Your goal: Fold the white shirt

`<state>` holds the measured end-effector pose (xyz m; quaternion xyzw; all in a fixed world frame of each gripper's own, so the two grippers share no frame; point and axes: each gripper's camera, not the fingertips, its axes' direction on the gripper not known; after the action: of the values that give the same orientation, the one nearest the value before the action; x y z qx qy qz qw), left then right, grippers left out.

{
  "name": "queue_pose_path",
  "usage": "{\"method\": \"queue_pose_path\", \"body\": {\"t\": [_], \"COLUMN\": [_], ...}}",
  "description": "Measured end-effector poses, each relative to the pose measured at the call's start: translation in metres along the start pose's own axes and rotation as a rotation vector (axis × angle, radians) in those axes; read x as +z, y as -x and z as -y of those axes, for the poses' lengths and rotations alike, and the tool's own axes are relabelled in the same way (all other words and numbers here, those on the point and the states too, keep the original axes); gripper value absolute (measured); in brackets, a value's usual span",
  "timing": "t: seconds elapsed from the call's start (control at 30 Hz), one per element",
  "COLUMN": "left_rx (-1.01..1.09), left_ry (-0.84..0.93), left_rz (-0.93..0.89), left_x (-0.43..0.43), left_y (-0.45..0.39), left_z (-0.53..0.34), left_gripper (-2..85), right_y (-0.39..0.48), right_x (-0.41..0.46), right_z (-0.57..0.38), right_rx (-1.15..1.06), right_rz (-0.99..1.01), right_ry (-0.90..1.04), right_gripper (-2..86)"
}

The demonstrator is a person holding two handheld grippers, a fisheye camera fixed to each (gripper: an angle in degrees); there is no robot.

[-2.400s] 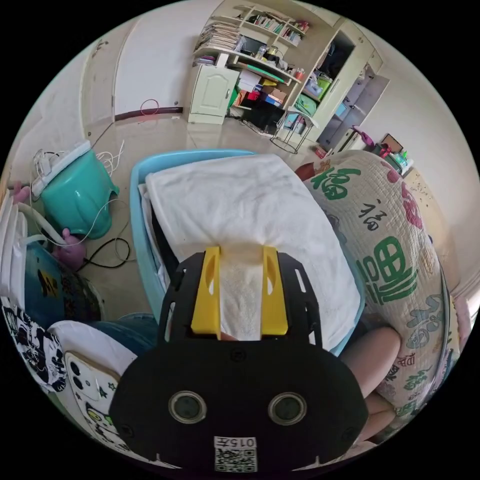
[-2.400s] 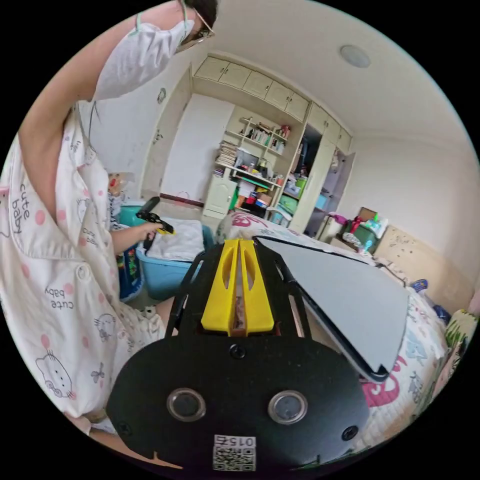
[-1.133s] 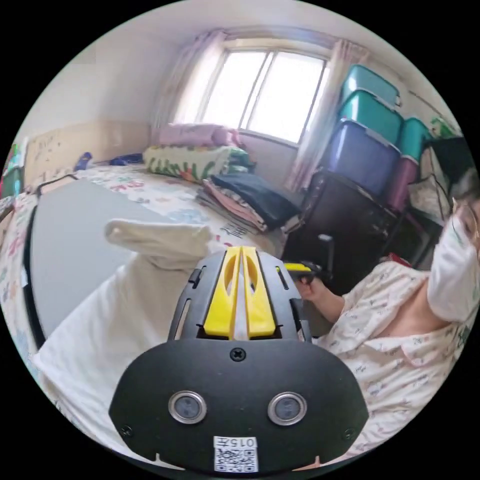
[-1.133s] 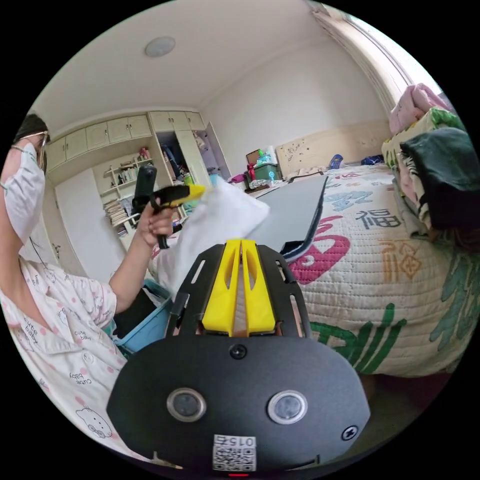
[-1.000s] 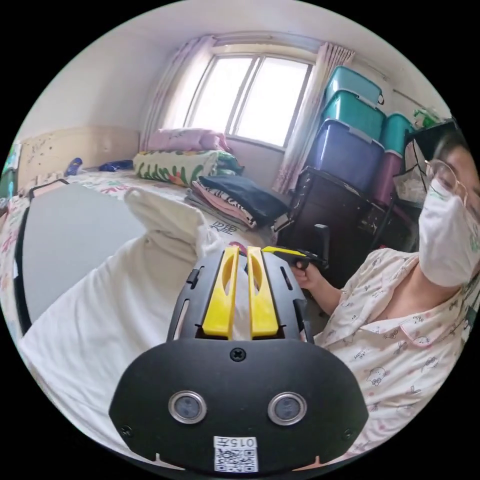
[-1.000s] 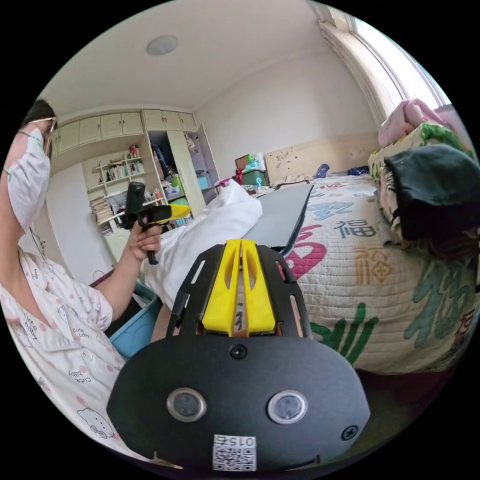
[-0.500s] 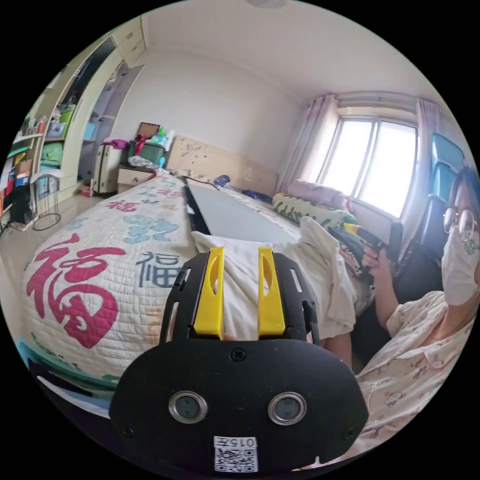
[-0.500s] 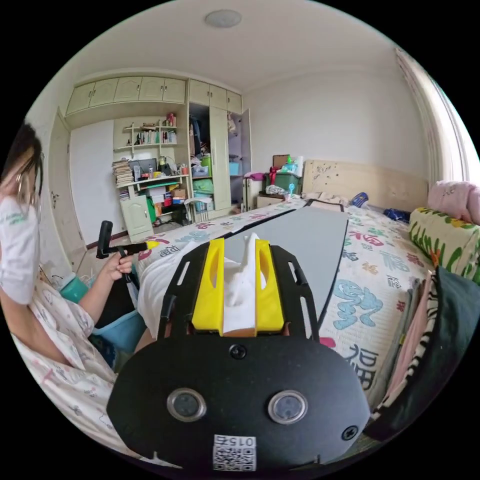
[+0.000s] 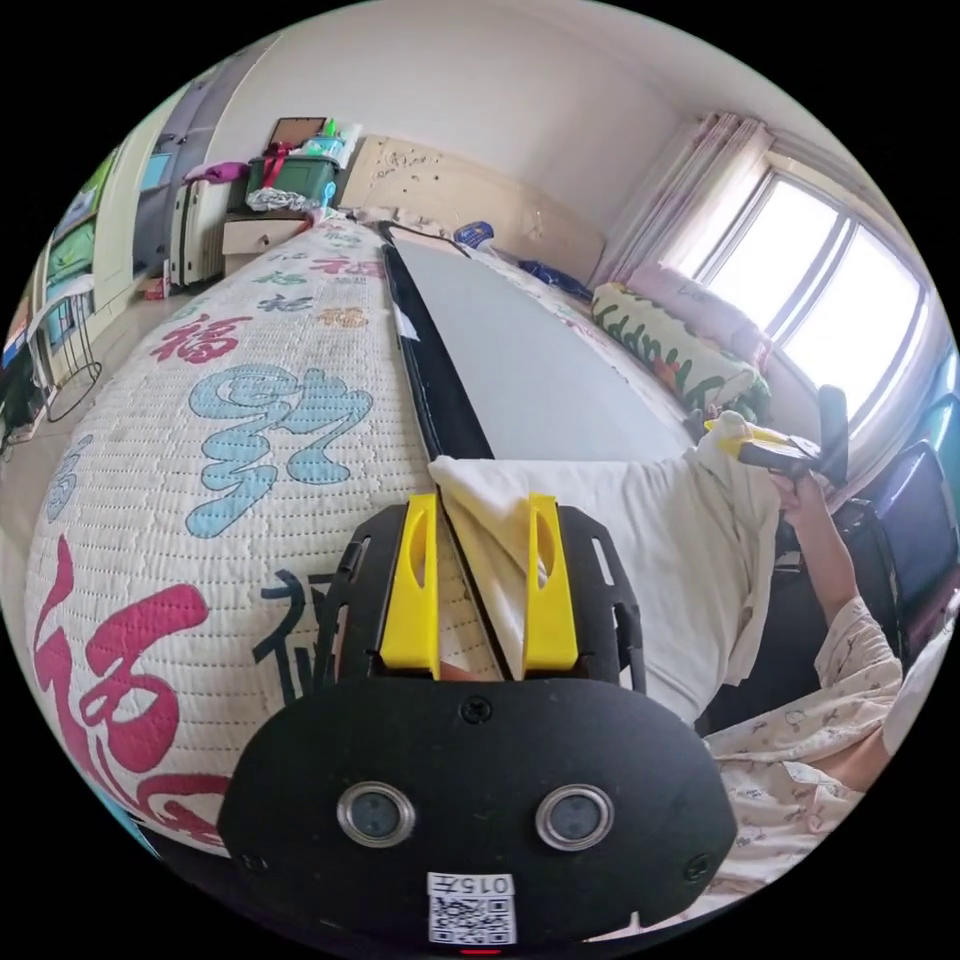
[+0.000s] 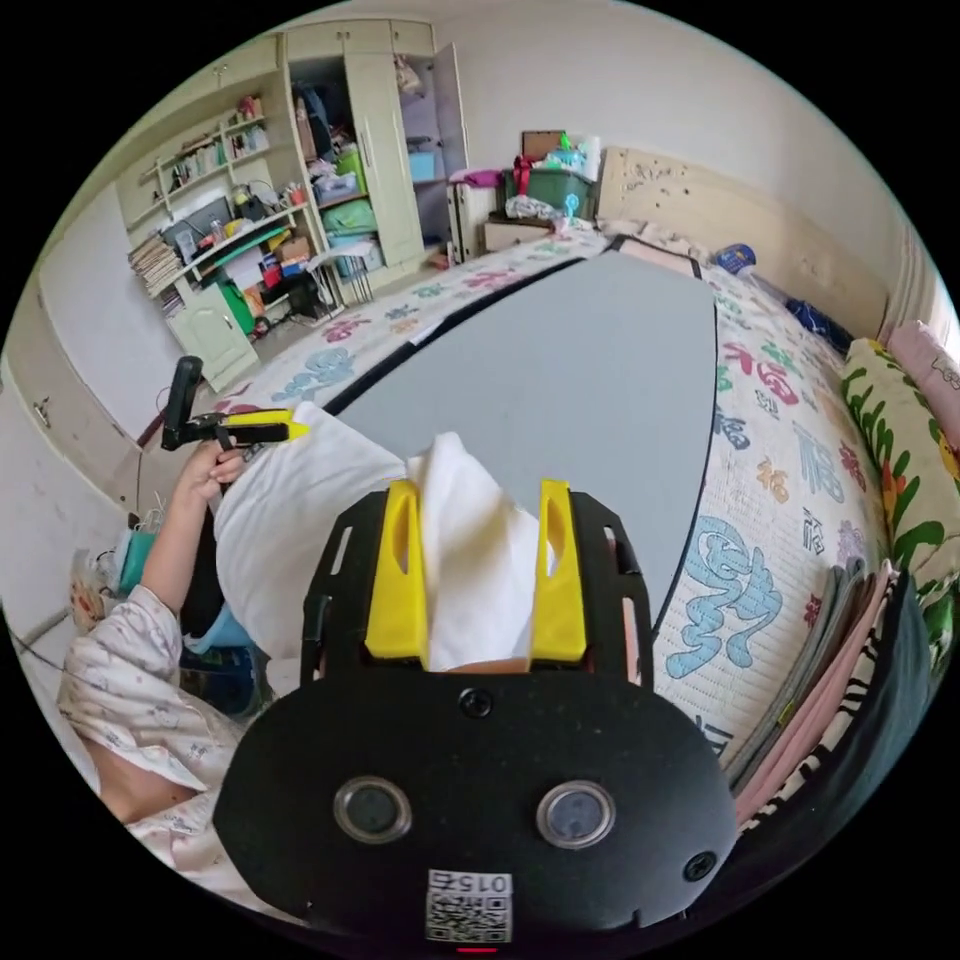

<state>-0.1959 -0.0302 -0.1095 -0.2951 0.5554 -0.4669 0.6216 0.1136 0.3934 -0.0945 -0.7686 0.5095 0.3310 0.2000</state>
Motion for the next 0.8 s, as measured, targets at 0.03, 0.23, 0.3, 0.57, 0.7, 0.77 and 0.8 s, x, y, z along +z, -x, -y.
{"method": "queue_pose_path", "body": {"t": [0.03,0.23,0.3,0.57,0.7,0.77,0.8], "left_rx": [0.001,-0.013,-0.012,0.024,0.066,0.075,0.076], "left_ry": [-0.002,0.017,0.015,-0.010,-0.021,-0.022,-0.022], "left_rz": [0.009,-0.022,-0.031,0.043,0.128,0.148,0.154], "left_x": [0.003,0.020,0.024,0.033,0.038,0.040,0.041], "left_y": [-0.003,-0.004,-0.004,-0.020,-0.035,-0.038,-0.039], "left_z": [0.000,0.010,0.011,0.001,-0.010,-0.015,-0.019], "left_gripper": [12.6,12.2,12.1,10.4,9.5,9.2,8.9], "right_y": [-0.021,-0.120,-0.145,-0.191,-0.174,-0.159,-0.148], "right_x": [0.000,-0.011,-0.003,0.007,-0.016,-0.032,-0.043], "right_z": [-0.013,-0.085,-0.095,-0.089,-0.080,-0.076,-0.074], "right_rx": [0.028,0.139,0.178,0.246,0.222,0.193,0.168], "right_rz": [0.028,-0.082,-0.053,0.069,0.033,0.001,-0.023], "right_ry": [-0.036,-0.104,-0.078,-0.087,-0.129,-0.151,-0.164], "right_gripper": [10.8,7.5,7.2,6.8,6.8,6.8,6.8]}}
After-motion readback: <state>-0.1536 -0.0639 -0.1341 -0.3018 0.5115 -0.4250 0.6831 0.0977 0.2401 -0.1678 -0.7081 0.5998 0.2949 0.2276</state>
